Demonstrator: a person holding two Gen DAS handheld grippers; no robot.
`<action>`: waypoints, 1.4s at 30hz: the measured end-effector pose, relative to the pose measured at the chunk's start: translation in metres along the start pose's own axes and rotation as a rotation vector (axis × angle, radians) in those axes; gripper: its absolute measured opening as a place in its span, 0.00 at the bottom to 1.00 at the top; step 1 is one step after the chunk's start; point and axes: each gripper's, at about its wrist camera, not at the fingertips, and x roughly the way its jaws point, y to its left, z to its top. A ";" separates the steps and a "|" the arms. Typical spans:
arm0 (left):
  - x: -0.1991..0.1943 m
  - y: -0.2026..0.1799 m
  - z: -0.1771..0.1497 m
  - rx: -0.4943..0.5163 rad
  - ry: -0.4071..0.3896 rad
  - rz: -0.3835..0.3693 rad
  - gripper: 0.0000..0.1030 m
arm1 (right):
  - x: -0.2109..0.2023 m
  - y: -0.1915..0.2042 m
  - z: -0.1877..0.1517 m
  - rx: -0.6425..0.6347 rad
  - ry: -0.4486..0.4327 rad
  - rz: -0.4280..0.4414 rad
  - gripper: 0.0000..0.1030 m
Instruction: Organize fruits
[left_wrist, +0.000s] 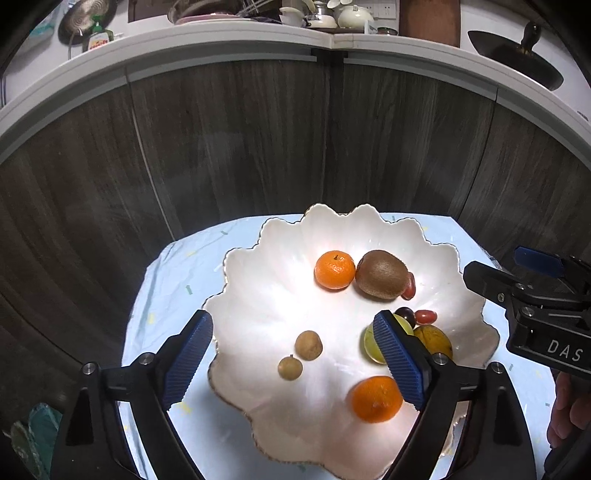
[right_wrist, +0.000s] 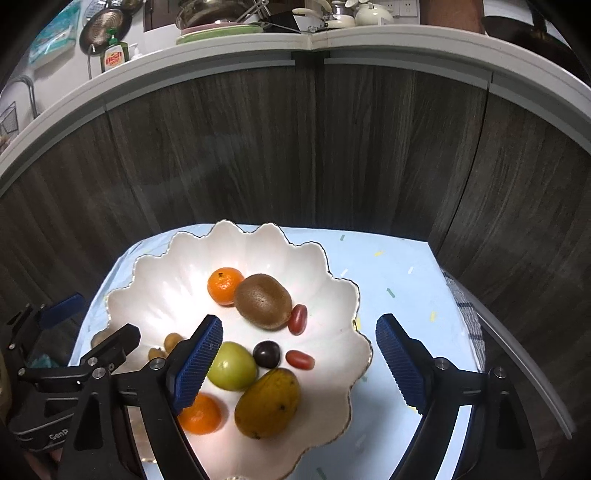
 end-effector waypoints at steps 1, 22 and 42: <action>-0.003 0.000 -0.001 -0.002 -0.003 0.001 0.88 | -0.004 0.001 -0.001 -0.001 -0.003 0.001 0.83; -0.071 0.001 -0.029 -0.009 -0.052 0.018 0.92 | -0.067 0.016 -0.031 -0.018 -0.056 0.015 0.85; -0.131 -0.014 -0.083 -0.023 -0.046 0.008 0.92 | -0.126 0.022 -0.082 -0.023 -0.089 0.024 0.85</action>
